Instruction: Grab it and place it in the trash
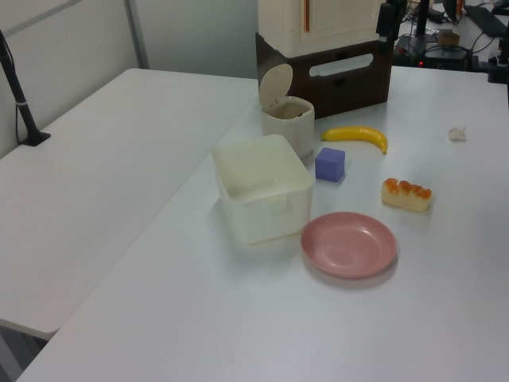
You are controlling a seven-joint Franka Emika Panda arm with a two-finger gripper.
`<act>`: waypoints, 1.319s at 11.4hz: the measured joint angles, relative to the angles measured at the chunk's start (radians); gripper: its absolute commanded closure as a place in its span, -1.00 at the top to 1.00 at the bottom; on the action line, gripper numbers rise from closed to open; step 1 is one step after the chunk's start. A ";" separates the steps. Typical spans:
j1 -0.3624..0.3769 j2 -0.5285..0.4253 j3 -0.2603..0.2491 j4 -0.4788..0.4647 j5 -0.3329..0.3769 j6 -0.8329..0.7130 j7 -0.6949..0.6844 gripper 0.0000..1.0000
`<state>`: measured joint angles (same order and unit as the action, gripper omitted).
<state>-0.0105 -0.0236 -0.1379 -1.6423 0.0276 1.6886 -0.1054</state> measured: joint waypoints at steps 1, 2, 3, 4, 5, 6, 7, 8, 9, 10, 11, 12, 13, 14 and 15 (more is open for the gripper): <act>0.000 0.000 0.000 -0.001 0.000 0.000 0.000 1.00; 0.000 -0.001 0.000 -0.003 0.000 0.000 0.000 1.00; 0.000 -0.004 0.000 -0.007 0.000 0.000 0.000 1.00; 0.000 -0.009 -0.001 -0.016 0.000 0.000 0.000 1.00; 0.000 -0.016 -0.001 -0.027 0.000 0.000 0.000 1.00; 0.000 -0.022 -0.002 -0.035 0.000 0.000 0.000 1.00; 0.000 -0.026 -0.002 -0.041 0.000 0.000 0.000 1.00; 0.000 -0.029 -0.003 -0.044 0.000 0.000 0.000 1.00; 0.000 -0.032 -0.005 -0.047 0.000 0.000 0.000 1.00; -0.001 -0.036 -0.009 -0.052 0.000 0.000 0.000 1.00; -0.001 -0.046 -0.015 -0.069 0.000 0.015 0.000 1.00; -0.001 -0.067 -0.021 -0.110 0.000 0.054 0.000 1.00; -0.001 -0.095 -0.024 -0.167 0.000 0.093 0.000 1.00; -0.001 -0.128 -0.026 -0.231 0.000 0.127 0.000 1.00; -0.001 -0.159 -0.030 -0.287 0.000 0.145 0.000 1.00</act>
<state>-0.0111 -0.1826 -0.1675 -1.9296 0.0275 1.8339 -0.1054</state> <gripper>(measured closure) 0.000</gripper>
